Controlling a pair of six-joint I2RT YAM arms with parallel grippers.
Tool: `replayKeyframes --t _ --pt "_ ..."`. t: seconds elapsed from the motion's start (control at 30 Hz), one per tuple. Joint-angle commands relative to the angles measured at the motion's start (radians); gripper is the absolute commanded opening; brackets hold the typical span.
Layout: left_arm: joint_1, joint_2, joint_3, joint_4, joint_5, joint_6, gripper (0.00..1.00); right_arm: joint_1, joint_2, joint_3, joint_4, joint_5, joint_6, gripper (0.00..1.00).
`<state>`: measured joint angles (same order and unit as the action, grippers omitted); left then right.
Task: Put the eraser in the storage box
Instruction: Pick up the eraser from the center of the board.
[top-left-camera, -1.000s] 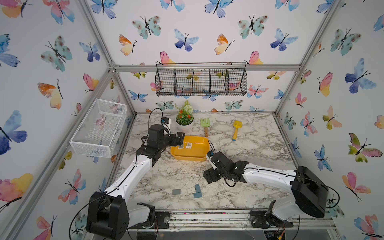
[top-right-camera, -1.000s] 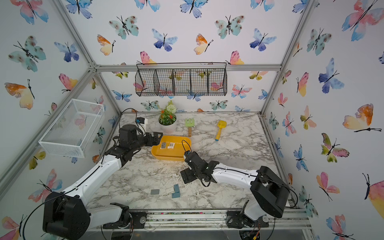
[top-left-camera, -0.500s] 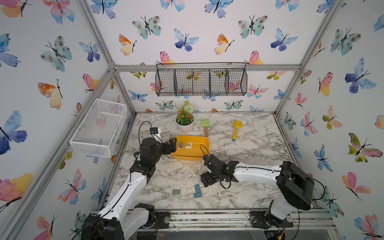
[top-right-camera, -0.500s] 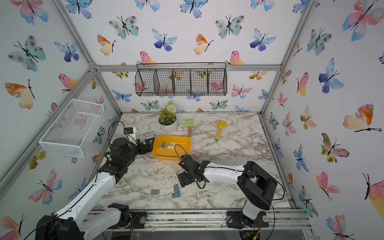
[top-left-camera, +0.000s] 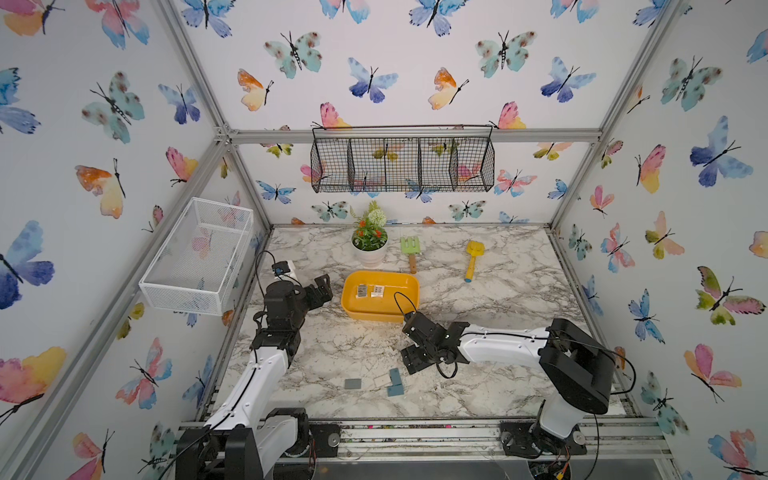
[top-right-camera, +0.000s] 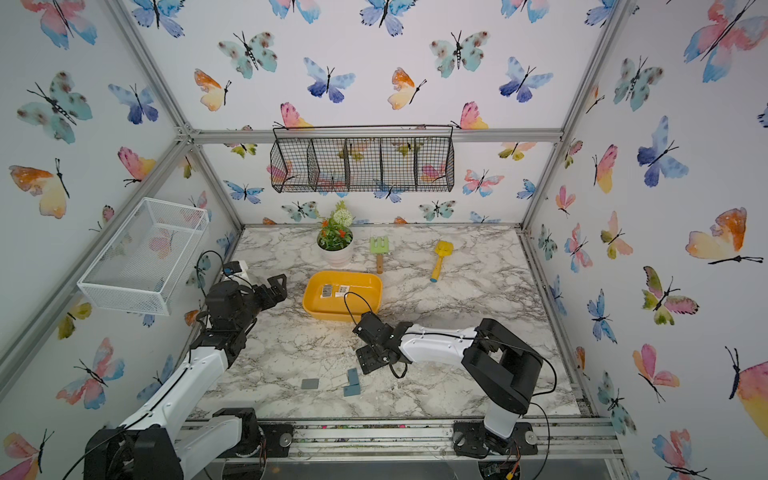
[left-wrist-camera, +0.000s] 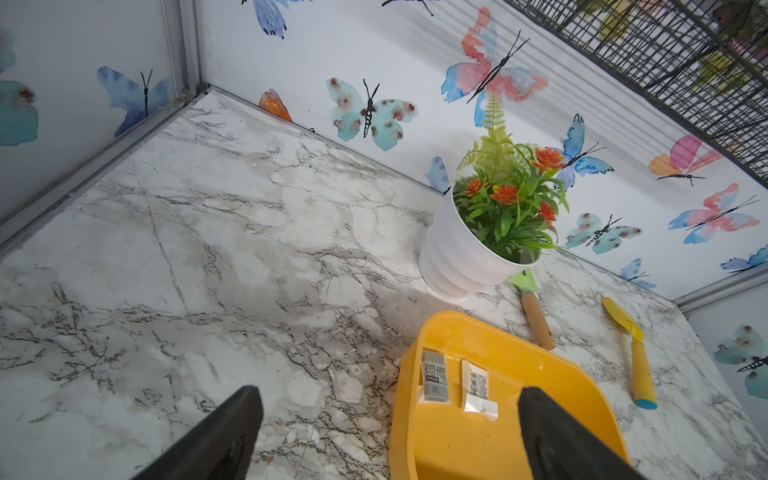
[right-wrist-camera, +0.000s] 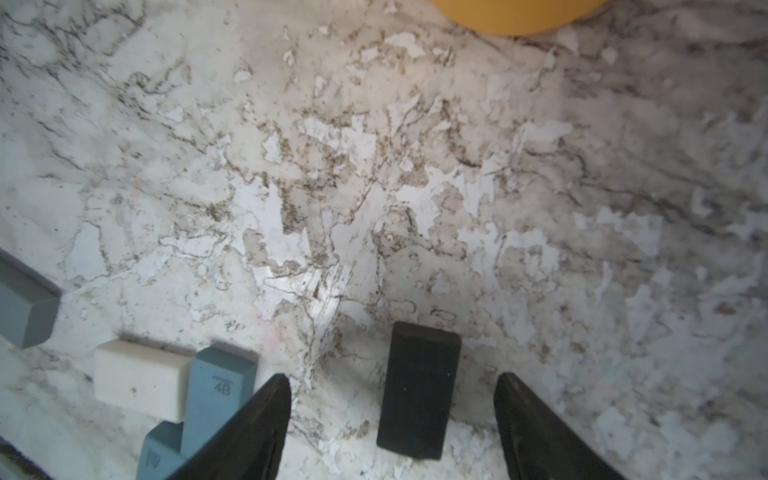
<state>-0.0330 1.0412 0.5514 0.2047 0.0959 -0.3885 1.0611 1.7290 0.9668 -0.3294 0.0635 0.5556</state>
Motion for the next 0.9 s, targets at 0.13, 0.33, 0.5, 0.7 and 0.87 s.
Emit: replayKeyframes --t 0.13,0.33,0.5,0.7,0.87 --pt "0.015 0.014 0.009 0.029 0.03 -0.014 0.98 0.005 0.046 0.02 -0.018 0.019 0.006 0.73" --pt "0.02 0.013 0.006 0.03 0.047 -0.011 0.98 0.005 0.042 0.019 -0.044 0.037 0.007 0.57" --pt "0.02 0.014 0.006 0.031 0.051 -0.011 0.98 0.005 0.025 0.009 -0.062 0.047 0.009 0.48" --pt "0.02 0.016 0.007 0.032 0.058 -0.01 0.98 0.005 0.035 0.011 -0.061 0.044 0.01 0.31" --pt "0.022 0.016 0.007 0.031 0.059 -0.01 0.98 0.005 0.027 0.023 -0.085 0.081 0.012 0.24"
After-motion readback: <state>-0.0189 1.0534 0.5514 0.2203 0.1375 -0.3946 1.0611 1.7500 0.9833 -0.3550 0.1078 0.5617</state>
